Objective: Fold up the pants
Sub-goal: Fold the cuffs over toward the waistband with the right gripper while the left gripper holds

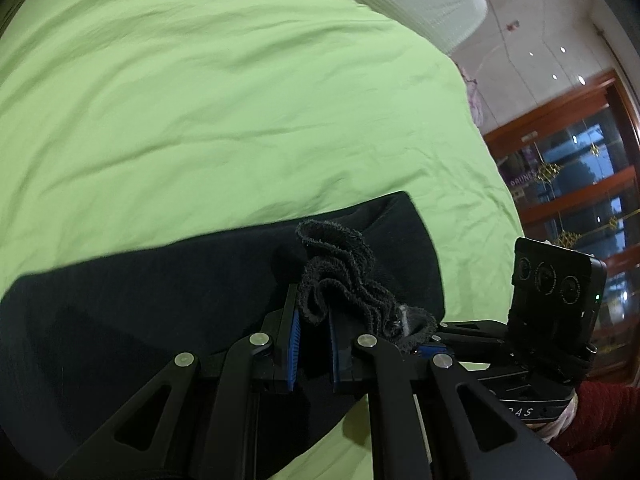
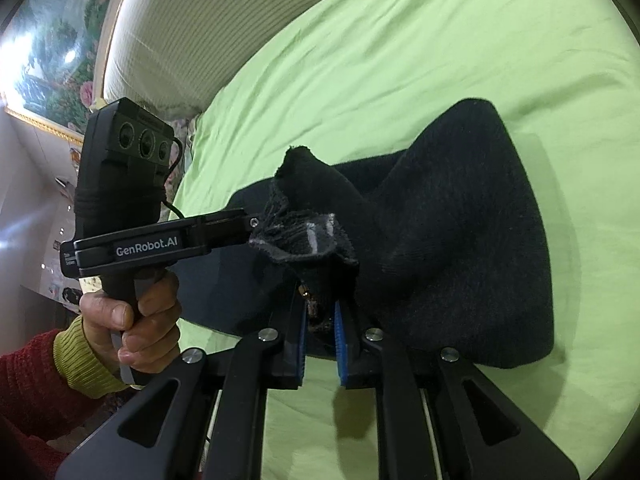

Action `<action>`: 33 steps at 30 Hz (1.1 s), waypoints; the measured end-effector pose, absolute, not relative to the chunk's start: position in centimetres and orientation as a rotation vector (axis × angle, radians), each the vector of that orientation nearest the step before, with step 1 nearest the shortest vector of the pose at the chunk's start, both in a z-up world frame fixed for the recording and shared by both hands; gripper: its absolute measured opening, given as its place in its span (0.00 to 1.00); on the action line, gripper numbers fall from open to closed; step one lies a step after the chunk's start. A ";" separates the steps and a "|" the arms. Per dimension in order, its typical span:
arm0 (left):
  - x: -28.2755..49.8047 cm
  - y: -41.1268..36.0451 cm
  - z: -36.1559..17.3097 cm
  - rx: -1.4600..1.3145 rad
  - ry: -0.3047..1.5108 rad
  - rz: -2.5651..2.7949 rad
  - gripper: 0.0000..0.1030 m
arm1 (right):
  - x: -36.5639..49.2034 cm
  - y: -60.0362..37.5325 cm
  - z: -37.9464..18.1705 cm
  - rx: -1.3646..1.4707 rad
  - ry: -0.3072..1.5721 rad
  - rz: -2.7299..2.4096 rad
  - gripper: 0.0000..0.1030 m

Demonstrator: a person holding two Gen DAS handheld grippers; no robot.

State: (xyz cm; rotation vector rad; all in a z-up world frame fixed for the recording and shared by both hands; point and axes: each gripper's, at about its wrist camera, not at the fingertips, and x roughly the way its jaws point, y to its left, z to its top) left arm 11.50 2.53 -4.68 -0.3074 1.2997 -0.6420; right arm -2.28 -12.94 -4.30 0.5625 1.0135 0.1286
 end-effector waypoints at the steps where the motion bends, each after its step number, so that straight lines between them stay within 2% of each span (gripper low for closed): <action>1: 11.4 2.7 -4.9 -0.311 1.306 -0.629 0.09 | -2.1 -12.8 -4.4 0.560 1.020 0.130 0.14; 5: 10.8 3.2 -5.5 -0.317 1.314 -0.601 0.10 | -0.8 -12.4 -4.2 0.557 1.032 0.117 0.17; 10: 10.0 4.2 -5.2 -0.332 1.306 -0.560 0.10 | -0.3 -11.2 -4.0 0.536 1.046 0.136 0.37; 13: 9.6 5.2 -5.0 -0.348 1.296 -0.526 0.11 | -0.1 -10.5 -4.0 0.524 1.054 0.154 0.43; 23: 6.5 10.7 -4.2 -0.491 1.261 -0.388 0.15 | -0.4 -8.5 -3.8 0.491 1.073 0.215 0.44; 28: 4.2 13.5 -3.7 -0.558 1.217 -0.298 0.24 | -0.2 -7.0 -3.2 0.451 1.083 0.257 0.44; 33: 0.9 16.9 -2.7 -0.627 1.155 -0.155 0.48 | 0.7 -5.4 -2.5 0.400 1.086 0.297 0.44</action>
